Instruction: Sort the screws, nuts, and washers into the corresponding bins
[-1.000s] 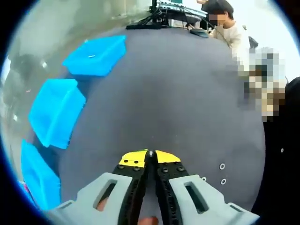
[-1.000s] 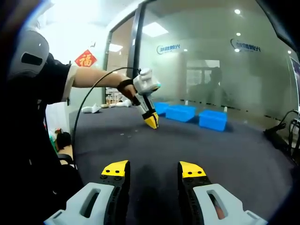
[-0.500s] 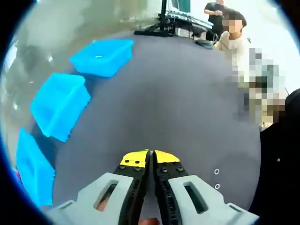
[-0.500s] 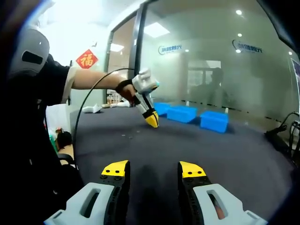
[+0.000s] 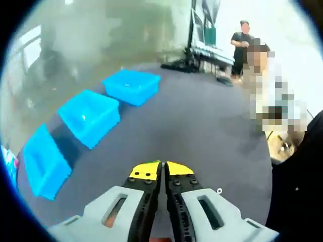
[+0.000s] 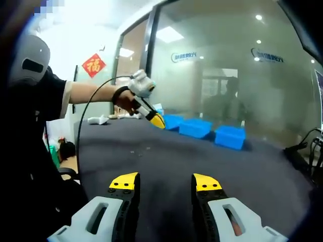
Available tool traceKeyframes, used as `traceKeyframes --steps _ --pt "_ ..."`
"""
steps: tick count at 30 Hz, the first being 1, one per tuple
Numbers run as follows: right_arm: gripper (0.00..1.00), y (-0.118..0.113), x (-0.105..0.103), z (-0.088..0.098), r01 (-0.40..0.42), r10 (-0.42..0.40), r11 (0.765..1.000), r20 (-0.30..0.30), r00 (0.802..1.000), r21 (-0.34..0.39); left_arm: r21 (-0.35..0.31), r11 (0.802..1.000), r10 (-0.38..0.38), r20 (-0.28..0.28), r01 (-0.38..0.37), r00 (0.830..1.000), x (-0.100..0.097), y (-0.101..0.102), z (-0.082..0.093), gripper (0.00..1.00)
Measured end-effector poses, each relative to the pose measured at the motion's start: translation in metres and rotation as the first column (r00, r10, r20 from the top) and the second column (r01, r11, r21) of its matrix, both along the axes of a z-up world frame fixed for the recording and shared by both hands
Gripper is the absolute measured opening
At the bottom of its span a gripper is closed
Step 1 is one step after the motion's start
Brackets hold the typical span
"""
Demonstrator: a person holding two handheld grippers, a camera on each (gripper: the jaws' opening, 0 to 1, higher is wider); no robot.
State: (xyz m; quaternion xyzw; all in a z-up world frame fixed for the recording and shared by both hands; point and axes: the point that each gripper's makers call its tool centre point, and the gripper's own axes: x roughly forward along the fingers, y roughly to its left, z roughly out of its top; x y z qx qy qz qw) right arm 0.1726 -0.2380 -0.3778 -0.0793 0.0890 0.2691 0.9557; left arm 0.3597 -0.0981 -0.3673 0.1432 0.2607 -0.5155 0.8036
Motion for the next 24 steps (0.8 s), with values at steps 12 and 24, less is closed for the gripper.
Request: traceKeyframes --steps 12,24 --pt "0.37 0.008 0.003 0.008 -0.005 0.005 1.000 0.011 1.000 -0.018 -0.143 0.972 0.203 0.131 -0.184 0.970 0.017 0.052 0.032 0.03" --pt "0.37 0.014 0.004 0.009 -0.017 0.017 1.000 0.006 1.000 -0.026 -0.247 0.892 0.429 0.202 -0.378 0.881 0.051 0.116 0.049 0.03"
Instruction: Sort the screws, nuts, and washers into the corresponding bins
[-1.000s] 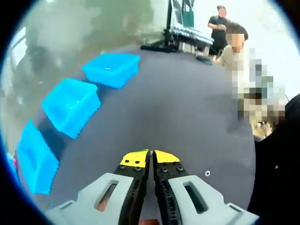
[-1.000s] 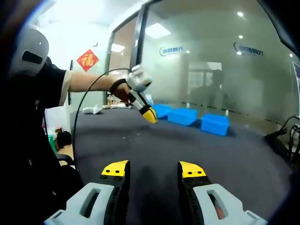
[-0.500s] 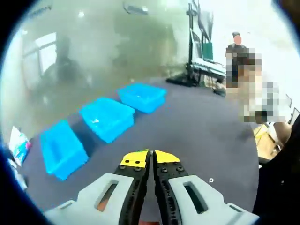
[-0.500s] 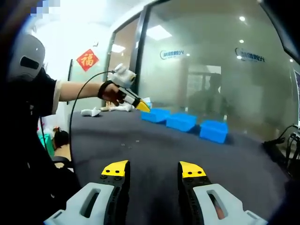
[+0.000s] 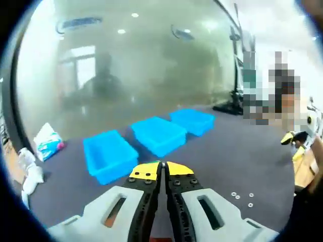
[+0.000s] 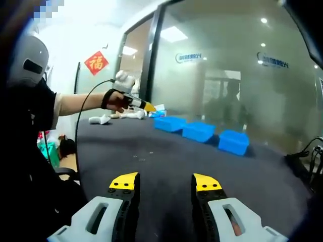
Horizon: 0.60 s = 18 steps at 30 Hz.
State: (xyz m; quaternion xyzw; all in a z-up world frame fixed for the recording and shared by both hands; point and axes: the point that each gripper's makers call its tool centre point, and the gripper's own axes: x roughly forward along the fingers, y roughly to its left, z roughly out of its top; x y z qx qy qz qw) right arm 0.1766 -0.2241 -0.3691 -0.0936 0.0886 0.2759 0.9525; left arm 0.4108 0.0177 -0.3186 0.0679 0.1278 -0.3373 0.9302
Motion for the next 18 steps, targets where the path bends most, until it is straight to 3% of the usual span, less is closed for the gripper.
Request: traceKeyframes --steps 2,8,18 --pt "0.37 0.000 0.000 0.000 -0.001 0.001 1.000 0.000 1.000 0.000 -0.044 0.998 0.038 0.004 -0.038 0.999 0.007 0.007 0.004 0.03" --pt "0.37 -0.002 0.000 0.000 0.002 -0.002 1.000 0.000 1.000 0.001 -0.093 0.984 0.153 0.026 -0.150 0.988 0.030 0.028 0.012 0.03" --pt "0.37 -0.003 0.000 -0.001 0.007 -0.007 1.000 -0.002 1.000 0.003 -0.113 0.966 0.235 0.025 -0.231 0.972 0.073 0.030 0.016 0.03"
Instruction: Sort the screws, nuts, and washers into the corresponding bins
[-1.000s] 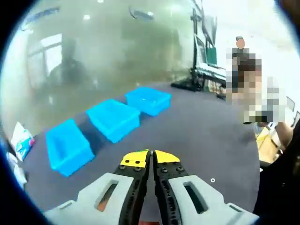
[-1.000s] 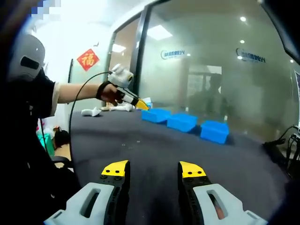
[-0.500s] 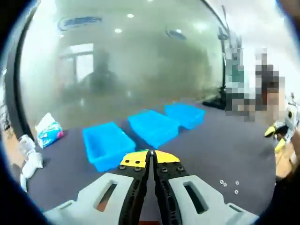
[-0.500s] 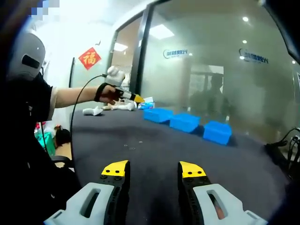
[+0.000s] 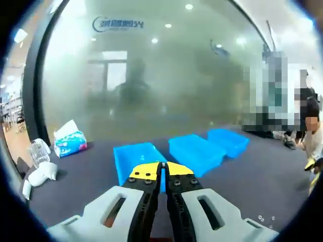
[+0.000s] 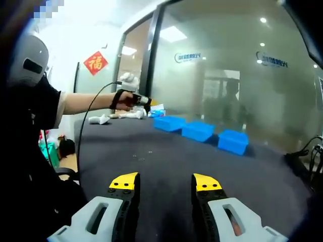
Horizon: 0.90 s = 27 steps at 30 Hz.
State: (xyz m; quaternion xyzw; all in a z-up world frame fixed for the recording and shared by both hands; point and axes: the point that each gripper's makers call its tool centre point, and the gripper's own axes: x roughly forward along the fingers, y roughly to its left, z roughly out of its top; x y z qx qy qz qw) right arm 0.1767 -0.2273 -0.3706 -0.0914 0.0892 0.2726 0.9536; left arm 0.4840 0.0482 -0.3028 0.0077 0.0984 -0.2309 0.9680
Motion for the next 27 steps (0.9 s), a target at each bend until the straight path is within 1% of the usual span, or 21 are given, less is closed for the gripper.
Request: traceKeyframes --steps 2,10,12,13,14,15,16,18,21,23,27 --pt "0.37 -0.001 0.000 -0.001 0.003 -0.003 1.000 -0.001 1.000 0.000 0.003 1.000 0.009 -0.011 -0.009 1.000 0.007 -0.001 -0.003 0.03" --pt "0.37 -0.008 0.000 -0.002 0.020 -0.020 1.000 -0.005 1.000 0.004 0.058 0.997 0.052 -0.038 -0.050 0.998 0.043 -0.004 -0.019 0.03" --pt "0.37 -0.010 0.000 -0.002 0.024 -0.024 1.000 -0.005 1.000 0.004 0.059 0.997 0.046 -0.044 -0.044 0.998 0.050 -0.007 -0.022 0.03" --pt "0.37 -0.010 0.000 -0.002 0.026 -0.026 1.000 -0.005 1.000 0.004 0.040 0.999 0.030 -0.050 -0.028 0.998 0.053 -0.010 -0.025 0.03" --pt "0.37 -0.011 0.000 -0.002 0.028 -0.027 1.000 -0.005 1.000 0.003 0.017 0.999 0.035 -0.080 -0.034 0.996 0.056 -0.010 -0.030 0.03" --pt "0.37 -0.011 0.000 -0.002 0.029 -0.029 1.000 -0.005 1.000 0.002 0.020 0.999 0.049 -0.092 -0.048 0.995 0.060 -0.008 -0.033 0.03" --pt "0.37 -0.011 -0.001 -0.002 0.030 -0.030 1.000 -0.003 1.000 0.002 0.033 0.998 0.061 -0.093 -0.058 0.994 0.063 -0.006 -0.035 0.03" --pt "0.37 -0.011 -0.002 -0.001 0.031 -0.031 1.000 -0.001 1.000 0.002 0.068 0.996 0.067 -0.083 -0.062 0.994 0.066 -0.006 -0.037 0.03" --pt "0.37 -0.013 -0.002 -0.001 0.035 -0.035 0.999 0.000 0.999 0.003 0.072 0.995 0.076 -0.083 -0.070 0.994 0.070 -0.005 -0.038 0.03" --pt "0.37 -0.014 -0.002 -0.001 0.037 -0.037 0.999 -0.001 0.999 0.001 0.127 0.991 0.057 -0.072 -0.048 0.996 0.071 -0.007 -0.042 0.03" --pt "0.37 -0.014 -0.002 0.001 0.039 -0.039 0.999 0.003 0.999 0.005 0.105 0.993 0.070 -0.078 -0.062 0.995 0.072 -0.003 -0.044 0.04"
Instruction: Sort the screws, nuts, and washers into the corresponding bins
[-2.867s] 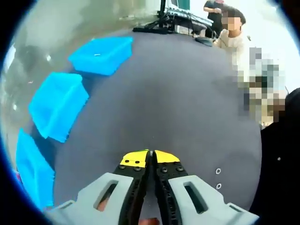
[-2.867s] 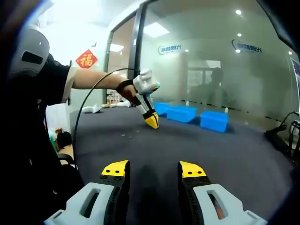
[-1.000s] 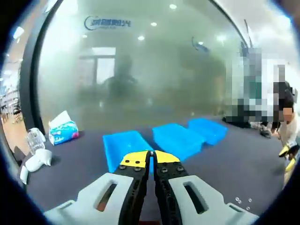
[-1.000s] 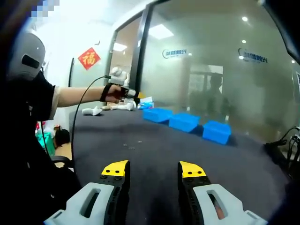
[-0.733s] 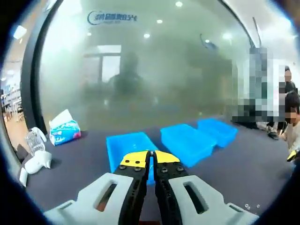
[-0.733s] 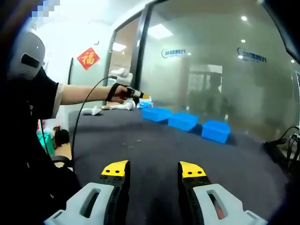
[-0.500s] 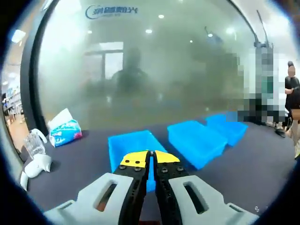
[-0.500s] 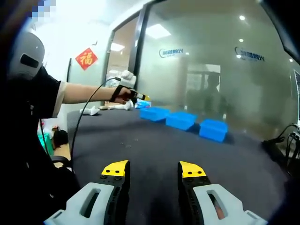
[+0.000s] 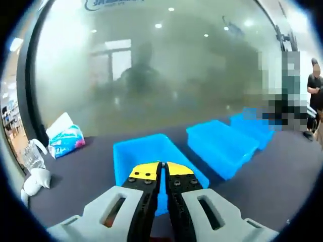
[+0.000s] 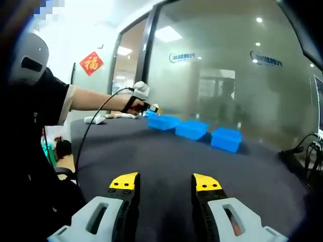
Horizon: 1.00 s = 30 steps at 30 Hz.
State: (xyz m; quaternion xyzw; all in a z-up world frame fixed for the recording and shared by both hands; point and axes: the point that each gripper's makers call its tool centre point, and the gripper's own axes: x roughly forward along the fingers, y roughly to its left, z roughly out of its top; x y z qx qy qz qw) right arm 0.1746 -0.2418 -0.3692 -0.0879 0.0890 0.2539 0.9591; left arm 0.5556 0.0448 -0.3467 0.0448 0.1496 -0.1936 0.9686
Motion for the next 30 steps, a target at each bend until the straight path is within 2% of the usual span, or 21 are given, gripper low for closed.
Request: traceKeyframes --steps 3,4,6,7,9,11,13,18,24,30 --pt "0.37 0.000 0.000 0.001 0.001 -0.001 1.000 0.002 1.000 0.000 0.004 1.000 0.012 0.007 -0.012 1.000 0.002 0.003 0.001 0.06" --pt "0.37 0.000 0.000 0.001 0.000 0.000 1.000 0.003 1.000 0.000 0.007 1.000 0.019 0.011 -0.019 1.000 0.002 0.005 0.001 0.09" --pt "0.37 0.001 0.000 0.001 -0.001 0.001 1.000 0.003 1.000 0.003 0.005 1.000 0.028 0.019 -0.028 0.999 0.003 0.006 0.003 0.22" --pt "0.37 0.001 0.000 0.001 0.000 0.000 1.000 0.002 1.000 0.004 0.001 1.000 0.019 0.022 -0.019 1.000 0.002 0.004 0.004 0.24" --pt "0.37 0.001 0.000 0.000 0.002 -0.002 1.000 0.001 1.000 0.003 0.013 1.000 0.004 0.021 -0.005 1.000 0.000 0.002 0.004 0.24" --pt "0.37 0.001 0.000 0.000 0.002 -0.002 1.000 0.000 1.000 0.003 0.015 1.000 0.004 0.019 -0.004 1.000 -0.002 0.002 0.004 0.27" --pt "0.37 0.002 0.000 0.000 0.001 -0.001 1.000 -0.001 1.000 0.004 -0.018 1.000 -0.003 0.013 0.003 1.000 -0.006 0.001 0.006 0.30" --pt "0.37 0.003 0.000 0.000 0.000 0.000 1.000 -0.001 1.000 0.003 -0.016 0.999 -0.031 0.018 0.031 0.999 -0.016 0.002 0.006 0.32" --pt "0.37 0.002 0.000 -0.001 0.001 -0.001 1.000 -0.002 1.000 0.004 -0.086 0.995 -0.045 0.042 0.049 0.998 -0.039 0.010 0.017 0.32" --pt "0.37 0.002 0.000 -0.001 -0.003 0.003 1.000 -0.001 1.000 0.002 -0.133 0.988 -0.075 0.069 0.083 0.995 -0.075 0.019 0.023 0.34"
